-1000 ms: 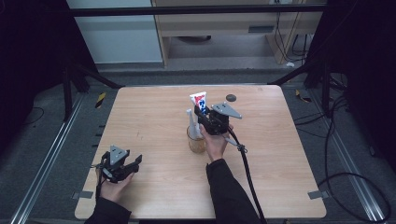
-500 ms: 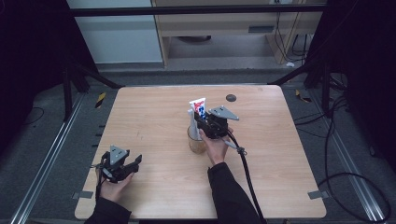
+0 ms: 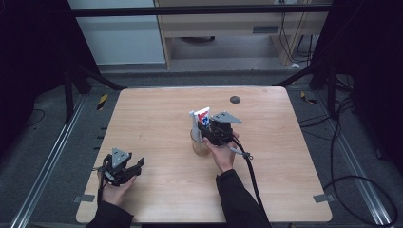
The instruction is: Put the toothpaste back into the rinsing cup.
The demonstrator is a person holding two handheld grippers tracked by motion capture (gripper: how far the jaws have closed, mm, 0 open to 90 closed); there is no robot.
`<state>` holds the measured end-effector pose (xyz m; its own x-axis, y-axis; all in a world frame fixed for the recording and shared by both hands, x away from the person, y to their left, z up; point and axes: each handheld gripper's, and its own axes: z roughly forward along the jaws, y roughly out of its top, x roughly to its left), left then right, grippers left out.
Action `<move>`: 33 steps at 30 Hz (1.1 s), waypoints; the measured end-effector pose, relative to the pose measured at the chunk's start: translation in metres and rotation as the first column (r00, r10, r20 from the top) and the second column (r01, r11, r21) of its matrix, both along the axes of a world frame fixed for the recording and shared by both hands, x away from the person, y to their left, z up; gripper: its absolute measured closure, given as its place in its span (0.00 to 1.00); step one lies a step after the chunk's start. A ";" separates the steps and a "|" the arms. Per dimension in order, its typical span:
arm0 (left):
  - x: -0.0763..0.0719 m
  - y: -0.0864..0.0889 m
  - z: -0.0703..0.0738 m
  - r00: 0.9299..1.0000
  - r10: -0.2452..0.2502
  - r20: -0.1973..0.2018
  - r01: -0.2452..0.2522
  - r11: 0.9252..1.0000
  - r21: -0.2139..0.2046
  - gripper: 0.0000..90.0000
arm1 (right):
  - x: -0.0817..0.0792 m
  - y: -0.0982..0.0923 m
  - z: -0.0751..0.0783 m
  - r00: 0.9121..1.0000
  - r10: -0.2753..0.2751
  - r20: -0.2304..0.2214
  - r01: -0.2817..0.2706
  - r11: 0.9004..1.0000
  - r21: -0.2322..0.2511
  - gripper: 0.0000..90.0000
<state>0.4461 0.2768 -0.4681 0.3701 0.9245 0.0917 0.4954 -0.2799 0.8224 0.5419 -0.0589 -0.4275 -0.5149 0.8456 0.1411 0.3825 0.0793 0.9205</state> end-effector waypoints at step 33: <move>0.002 -0.002 -0.003 1.000 -0.012 -0.024 0.012 1.000 -0.001 0.47 | -0.041 -0.088 0.010 0.996 0.021 -0.084 -0.028 0.997 -0.078 0.21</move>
<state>0.4477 0.2749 -0.4707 0.3835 0.9199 0.0819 0.5115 -0.2854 0.8105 0.5007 -0.1473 -0.4174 -0.5250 0.8430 0.1172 0.4546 0.1613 0.8759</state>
